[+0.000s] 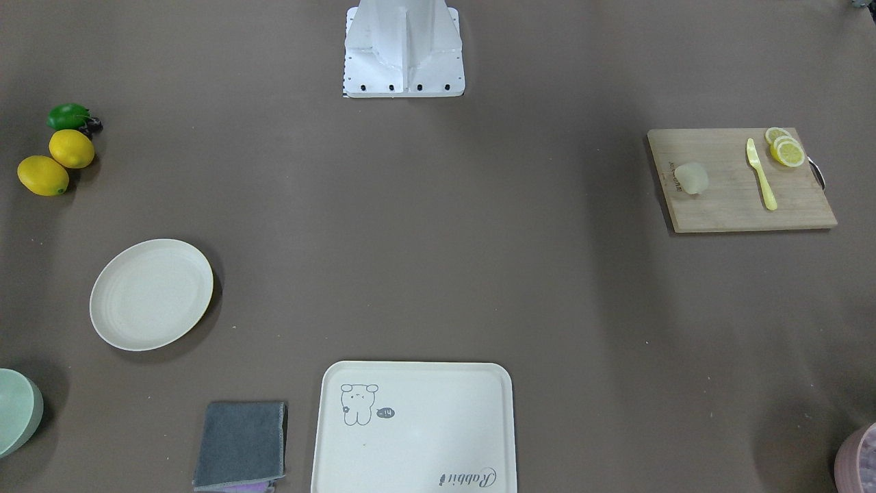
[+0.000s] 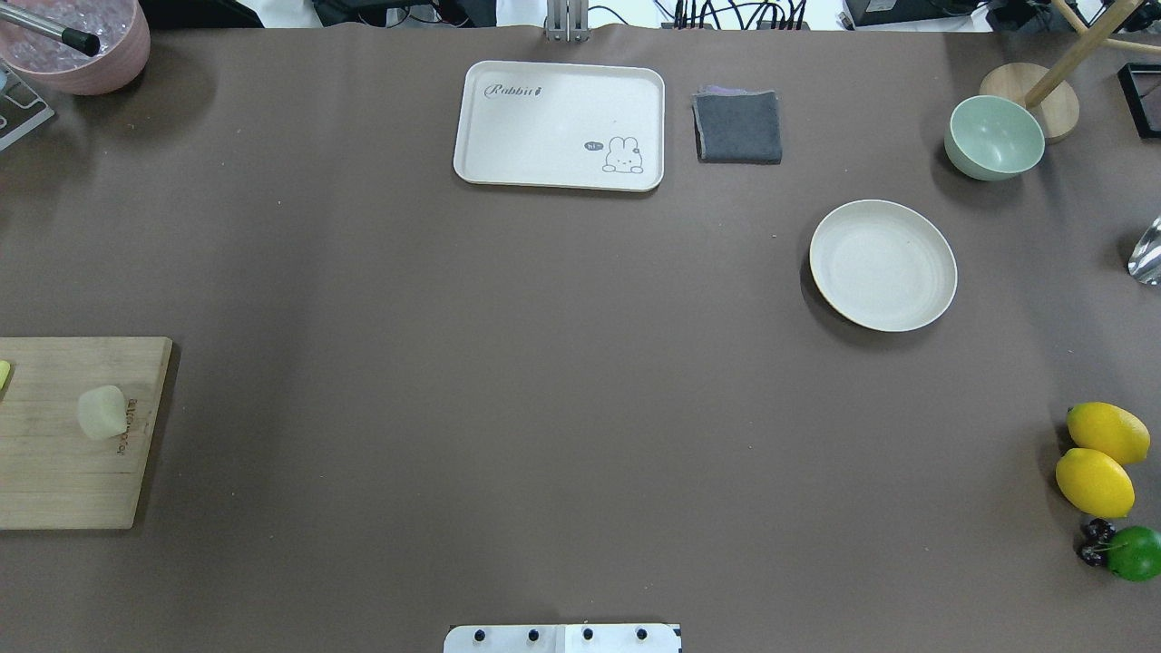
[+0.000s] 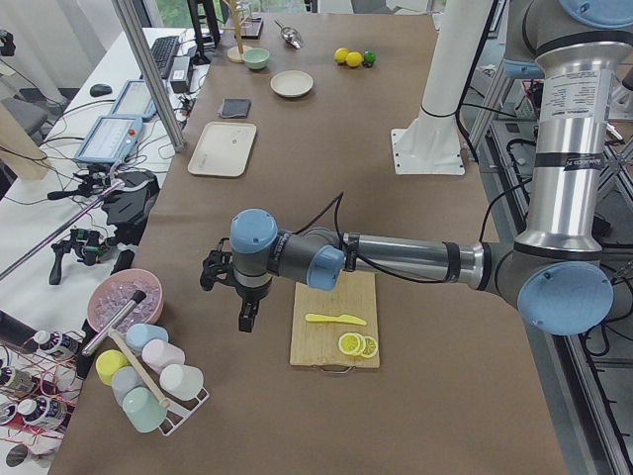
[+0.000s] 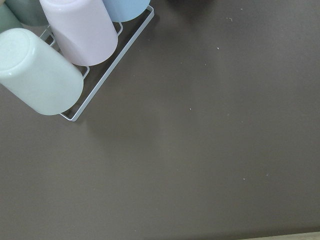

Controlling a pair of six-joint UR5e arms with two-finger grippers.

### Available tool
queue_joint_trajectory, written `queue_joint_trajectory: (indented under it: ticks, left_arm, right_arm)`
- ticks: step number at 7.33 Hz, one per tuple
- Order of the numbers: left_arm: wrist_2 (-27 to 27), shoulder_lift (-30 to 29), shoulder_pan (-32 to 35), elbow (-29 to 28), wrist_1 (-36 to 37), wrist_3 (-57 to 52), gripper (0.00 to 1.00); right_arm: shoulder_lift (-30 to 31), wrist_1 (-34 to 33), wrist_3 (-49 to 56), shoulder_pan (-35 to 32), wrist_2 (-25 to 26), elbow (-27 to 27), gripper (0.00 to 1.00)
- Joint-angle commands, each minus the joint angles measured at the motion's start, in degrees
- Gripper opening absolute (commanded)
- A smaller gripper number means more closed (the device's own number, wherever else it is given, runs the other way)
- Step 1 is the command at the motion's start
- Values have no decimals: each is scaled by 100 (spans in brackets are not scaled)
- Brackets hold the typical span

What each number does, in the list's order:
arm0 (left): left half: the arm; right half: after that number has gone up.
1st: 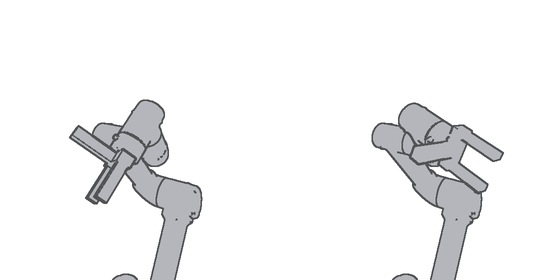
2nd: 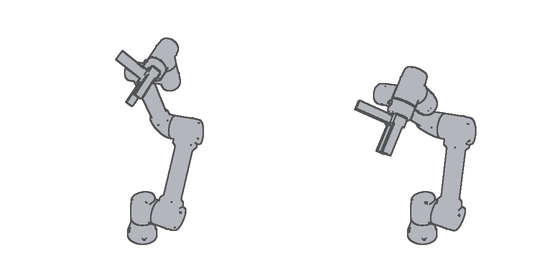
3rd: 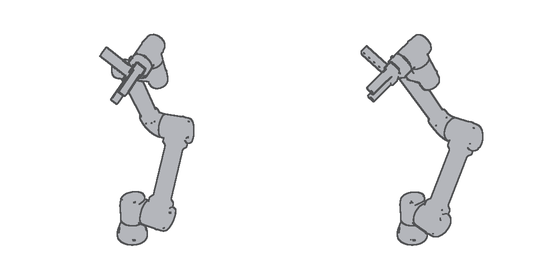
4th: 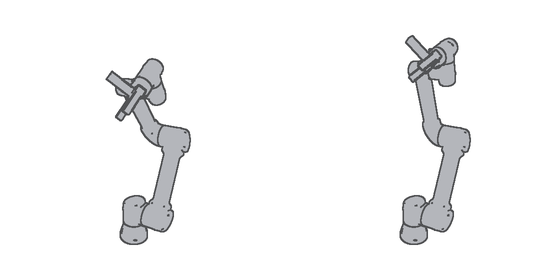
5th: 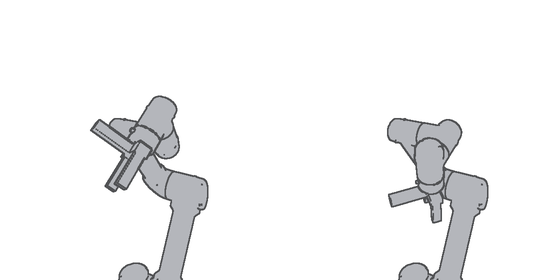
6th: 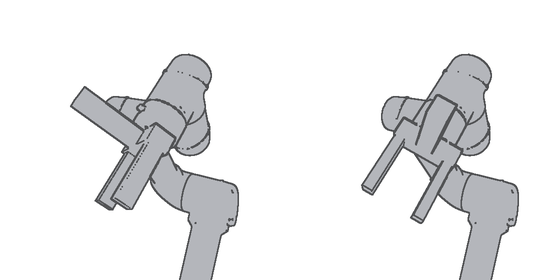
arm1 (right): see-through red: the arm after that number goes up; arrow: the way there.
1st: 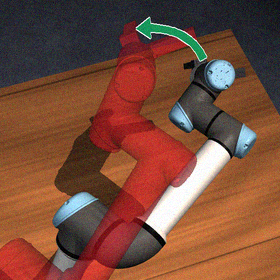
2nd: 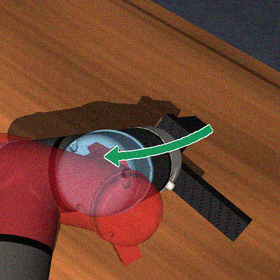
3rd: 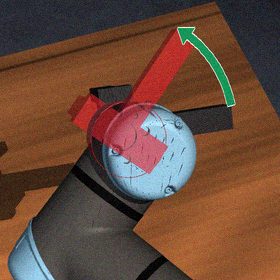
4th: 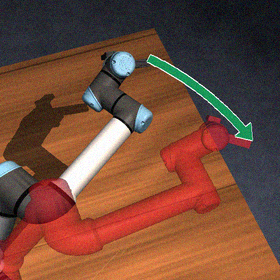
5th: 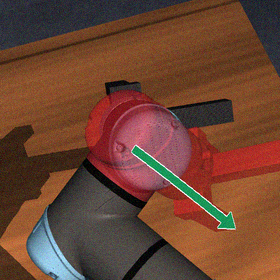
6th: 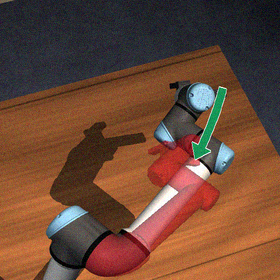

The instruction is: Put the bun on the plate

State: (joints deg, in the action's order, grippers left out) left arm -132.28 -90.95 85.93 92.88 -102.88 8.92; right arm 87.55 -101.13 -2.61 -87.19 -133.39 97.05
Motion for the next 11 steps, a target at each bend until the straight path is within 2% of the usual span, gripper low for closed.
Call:
queue_joint_trajectory:
  ticks: [1, 5, 6, 8, 11]
  left_arm:
    - [0, -37, 11, 2, 5, 5, 99]
    - [-35, -54, 2, 20, -39, -4, 99]
    - [-35, -63, 2, -24, -257, -39, 99]
    - [-44, 260, 20, -172, -1598, -4, 99]
    - [-79, 253, 29, -148, -1254, 13, 99]
  right_arm:
    - [-36, 6, 33, 0, -90, 33, 100]
    - [-28, 6, -2, 0, -100, 42, 100]
    - [-19, 6, -2, 0, -100, 42, 100]
    - [-19, 6, -2, 0, -100, 51, 100]
    - [-10, 6, -2, 0, -100, 86, 100]
